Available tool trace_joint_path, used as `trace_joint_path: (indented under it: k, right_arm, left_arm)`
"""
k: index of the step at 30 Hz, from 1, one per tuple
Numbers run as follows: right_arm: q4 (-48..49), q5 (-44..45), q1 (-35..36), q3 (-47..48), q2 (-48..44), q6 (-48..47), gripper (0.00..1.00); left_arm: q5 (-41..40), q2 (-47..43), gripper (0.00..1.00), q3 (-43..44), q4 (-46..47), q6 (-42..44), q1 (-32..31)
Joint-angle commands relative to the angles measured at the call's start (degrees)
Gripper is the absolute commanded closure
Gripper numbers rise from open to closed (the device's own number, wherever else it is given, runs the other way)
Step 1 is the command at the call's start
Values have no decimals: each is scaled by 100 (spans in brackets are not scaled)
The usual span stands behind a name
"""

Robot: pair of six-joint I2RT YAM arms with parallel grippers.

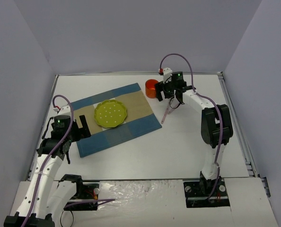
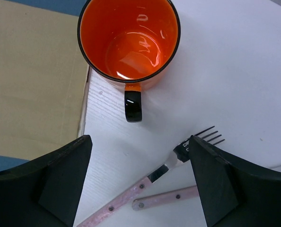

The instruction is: Set the dinner table for one person

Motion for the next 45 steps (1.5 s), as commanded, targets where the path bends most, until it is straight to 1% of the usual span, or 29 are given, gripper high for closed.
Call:
trace_joint_path:
  k: [1, 6, 8, 9, 11, 12, 15, 20, 24, 25, 31, 37, 45]
  right_arm:
    - [196, -212, 12, 576, 152, -425, 24]
    - [195, -155, 12, 864, 546, -488, 30]
    - [195, -150, 12, 993, 692, -513, 35]
    - [186, -133, 12, 1046, 738, -514, 35]
    - [178, -115, 12, 1166, 884, -539, 43]
    - [178, -115, 12, 1250, 926, -540, 45]
    - [153, -152, 19, 1390, 1041, -557, 59]
    - [142, -178, 20, 1515, 1138, -584, 72]
    - [142, -175, 40, 1595, 1061, -659, 98]
    - [142, -167, 49, 1617, 991, -686, 100]
    - [177, -227, 219, 1771, 575, -1017, 100]
    - [435, -390, 568, 1880, 352, -1269, 100]
    - [704, -537, 955, 2257, 797, -1322, 100]
  left_arm:
    - [-113, -47, 3, 116, 432, 121, -10]
    - [-217, -140, 3, 82, 414, 113, -10]
    - [-264, -152, 3, 81, 406, 113, -10]
    - [-281, -152, 3, 81, 414, 104, -10]
    - [-316, -154, 3, 73, 414, 102, -10]
    - [-337, -160, 3, 73, 414, 97, -10]
    - [-363, -171, 3, 63, 414, 78, -12]
    - [-432, -196, 3, 54, 398, 78, -10]
    - [-457, -177, 3, 46, 423, 78, -10]
    - [-457, -169, 3, 46, 422, 78, -10]
    - [-474, -127, 3, 46, 423, 87, -18]
    - [-504, -91, 3, 52, 414, 96, -10]
    - [-518, -100, 3, 38, 402, 87, -22]
